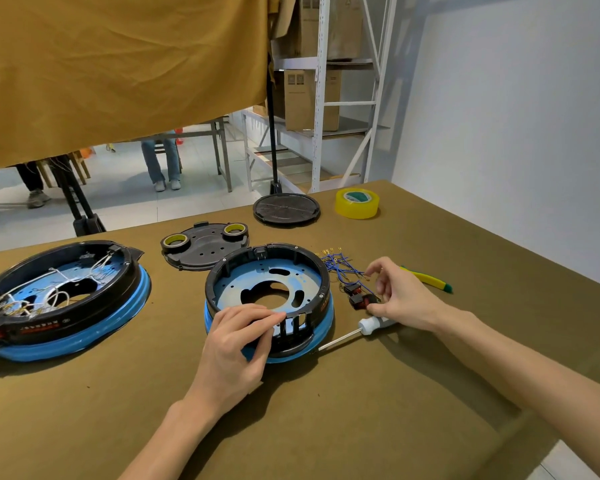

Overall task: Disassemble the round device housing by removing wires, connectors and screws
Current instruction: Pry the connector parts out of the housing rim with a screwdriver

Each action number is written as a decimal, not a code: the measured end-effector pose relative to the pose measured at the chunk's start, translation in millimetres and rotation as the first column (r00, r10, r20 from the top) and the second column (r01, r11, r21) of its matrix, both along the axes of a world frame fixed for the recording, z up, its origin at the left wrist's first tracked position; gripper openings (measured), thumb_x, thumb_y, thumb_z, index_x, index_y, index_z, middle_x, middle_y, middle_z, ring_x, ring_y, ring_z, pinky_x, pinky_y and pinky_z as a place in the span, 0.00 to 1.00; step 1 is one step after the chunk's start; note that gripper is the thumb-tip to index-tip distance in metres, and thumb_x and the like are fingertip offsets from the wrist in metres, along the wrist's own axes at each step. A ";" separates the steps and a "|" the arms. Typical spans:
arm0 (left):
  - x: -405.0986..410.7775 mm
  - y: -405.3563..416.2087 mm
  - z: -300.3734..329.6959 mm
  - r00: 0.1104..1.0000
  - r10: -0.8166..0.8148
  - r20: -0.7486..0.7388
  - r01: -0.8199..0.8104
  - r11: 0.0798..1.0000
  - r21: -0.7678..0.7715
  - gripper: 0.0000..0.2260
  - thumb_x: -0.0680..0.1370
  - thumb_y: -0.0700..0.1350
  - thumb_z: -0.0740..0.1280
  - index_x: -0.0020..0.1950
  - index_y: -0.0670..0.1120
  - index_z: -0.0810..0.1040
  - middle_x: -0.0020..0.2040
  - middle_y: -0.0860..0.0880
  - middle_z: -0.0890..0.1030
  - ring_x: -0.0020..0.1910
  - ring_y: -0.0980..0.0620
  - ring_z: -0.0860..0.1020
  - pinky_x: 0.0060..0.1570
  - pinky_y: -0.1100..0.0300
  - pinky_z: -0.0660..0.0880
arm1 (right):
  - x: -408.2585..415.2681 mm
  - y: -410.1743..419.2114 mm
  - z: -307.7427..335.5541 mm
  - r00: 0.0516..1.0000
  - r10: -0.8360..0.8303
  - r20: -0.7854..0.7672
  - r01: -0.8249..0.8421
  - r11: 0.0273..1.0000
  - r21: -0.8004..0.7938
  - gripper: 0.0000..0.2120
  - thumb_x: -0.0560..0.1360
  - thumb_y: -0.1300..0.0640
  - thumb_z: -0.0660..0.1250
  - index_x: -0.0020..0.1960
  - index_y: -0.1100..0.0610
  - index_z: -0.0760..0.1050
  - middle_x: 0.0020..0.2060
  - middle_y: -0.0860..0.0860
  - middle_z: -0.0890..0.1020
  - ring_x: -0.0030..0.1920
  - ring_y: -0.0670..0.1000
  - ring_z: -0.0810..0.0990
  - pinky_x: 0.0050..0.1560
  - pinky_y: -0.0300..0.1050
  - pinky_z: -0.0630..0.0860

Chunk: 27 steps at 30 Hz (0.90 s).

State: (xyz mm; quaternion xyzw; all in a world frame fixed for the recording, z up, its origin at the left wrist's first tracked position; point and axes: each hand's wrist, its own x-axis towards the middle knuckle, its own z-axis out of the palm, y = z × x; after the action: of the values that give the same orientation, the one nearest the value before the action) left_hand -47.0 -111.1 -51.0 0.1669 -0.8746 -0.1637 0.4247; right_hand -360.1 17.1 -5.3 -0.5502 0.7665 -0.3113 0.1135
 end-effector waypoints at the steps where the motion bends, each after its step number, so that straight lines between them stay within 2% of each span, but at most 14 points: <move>1: -0.1 0.1 0.0 1.000 0.001 -0.002 -0.001 1.000 -0.001 0.15 0.79 0.48 0.66 0.64 0.52 0.83 0.58 0.58 0.83 0.62 0.59 0.78 0.65 0.61 0.69 | -1.5 -1.5 -1.2 0.999 -0.035 -0.026 0.035 0.999 0.026 0.24 0.69 0.55 0.79 0.59 0.49 0.70 0.42 0.48 0.76 0.37 0.44 0.73 0.36 0.38 0.69; 4: -0.6 0.5 0.5 1.000 0.003 -0.006 -0.003 1.000 -0.002 0.15 0.79 0.48 0.66 0.64 0.52 0.83 0.58 0.58 0.84 0.61 0.59 0.78 0.65 0.61 0.69 | 1.8 -10.8 0.6 0.981 -0.120 -0.155 0.143 0.980 0.141 0.24 0.72 0.43 0.77 0.62 0.52 0.74 0.43 0.43 0.74 0.42 0.44 0.74 0.36 0.35 0.65; 6: -0.9 1.0 0.6 1.000 0.007 -0.005 -0.007 1.000 -0.001 0.15 0.79 0.48 0.66 0.64 0.52 0.83 0.58 0.58 0.84 0.61 0.59 0.78 0.65 0.62 0.69 | 5.3 -18.4 4.1 0.967 -0.106 -0.231 0.159 0.962 0.223 0.26 0.73 0.41 0.75 0.63 0.57 0.77 0.45 0.46 0.77 0.44 0.46 0.77 0.36 0.36 0.69; 8: -0.6 1.0 0.7 1.000 0.009 -0.002 -0.009 1.000 -0.003 0.15 0.79 0.48 0.66 0.64 0.52 0.83 0.58 0.58 0.84 0.61 0.59 0.78 0.65 0.62 0.69 | 8.4 -23.0 6.1 0.960 -0.076 -0.269 0.157 0.943 0.294 0.25 0.73 0.43 0.76 0.61 0.60 0.80 0.47 0.50 0.82 0.45 0.48 0.80 0.40 0.42 0.78; 9: -0.5 1.1 0.7 1.000 0.010 -0.002 -0.010 1.000 -0.003 0.15 0.79 0.48 0.66 0.64 0.52 0.83 0.58 0.58 0.83 0.61 0.59 0.78 0.65 0.62 0.68 | 9.8 -23.6 7.1 0.961 -0.078 -0.267 0.162 0.937 0.309 0.24 0.73 0.44 0.76 0.61 0.60 0.81 0.48 0.52 0.84 0.45 0.49 0.81 0.42 0.43 0.79; 12: -0.1 1.3 0.7 1.000 0.011 -0.001 -0.011 1.000 0.005 0.15 0.79 0.48 0.65 0.64 0.52 0.83 0.58 0.58 0.83 0.61 0.59 0.77 0.65 0.62 0.68 | 10.4 -21.4 9.2 0.970 -0.089 -0.225 0.157 0.940 0.302 0.25 0.71 0.50 0.78 0.64 0.57 0.77 0.52 0.52 0.83 0.49 0.49 0.81 0.46 0.43 0.79; 16: -0.6 1.5 0.8 1.000 0.009 0.001 -0.009 1.000 0.008 0.15 0.79 0.48 0.65 0.64 0.52 0.83 0.58 0.58 0.84 0.61 0.59 0.78 0.65 0.63 0.68 | 11.8 -16.5 12.5 0.997 -0.047 -0.060 0.065 0.932 0.356 0.25 0.66 0.57 0.82 0.58 0.50 0.75 0.50 0.50 0.84 0.48 0.47 0.82 0.47 0.45 0.82; 20: -0.1 1.5 1.4 1.000 0.010 0.004 -0.010 1.000 0.010 0.15 0.79 0.49 0.65 0.64 0.52 0.83 0.58 0.57 0.84 0.61 0.59 0.78 0.65 0.65 0.67 | 15.4 -16.1 13.2 0.999 -0.028 -0.040 0.041 0.924 0.381 0.30 0.65 0.55 0.83 0.60 0.48 0.71 0.50 0.48 0.79 0.50 0.48 0.80 0.49 0.46 0.81; 24: -0.2 2.1 3.0 1.000 0.008 0.005 -0.008 1.000 0.014 0.15 0.79 0.49 0.65 0.64 0.51 0.83 0.57 0.57 0.84 0.61 0.58 0.78 0.65 0.65 0.67 | 16.3 -14.4 12.5 0.998 -0.032 -0.052 0.048 0.934 0.353 0.25 0.66 0.58 0.83 0.56 0.49 0.74 0.48 0.48 0.80 0.47 0.47 0.80 0.48 0.44 0.81; 27: -0.6 2.2 2.5 1.000 0.003 0.007 -0.004 1.000 0.009 0.15 0.79 0.48 0.66 0.63 0.51 0.84 0.57 0.57 0.84 0.60 0.58 0.78 0.64 0.65 0.67 | 19.5 -12.8 9.7 0.996 -0.012 -0.091 0.036 0.964 0.264 0.19 0.68 0.63 0.80 0.53 0.52 0.77 0.47 0.48 0.80 0.45 0.45 0.80 0.47 0.43 0.82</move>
State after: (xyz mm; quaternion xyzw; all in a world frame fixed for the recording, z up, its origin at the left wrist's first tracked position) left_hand -47.6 -109.0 -48.5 0.1709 -0.8751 -0.1663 0.4212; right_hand -340.6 4.3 4.4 -0.5339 0.8122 -0.1827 0.1483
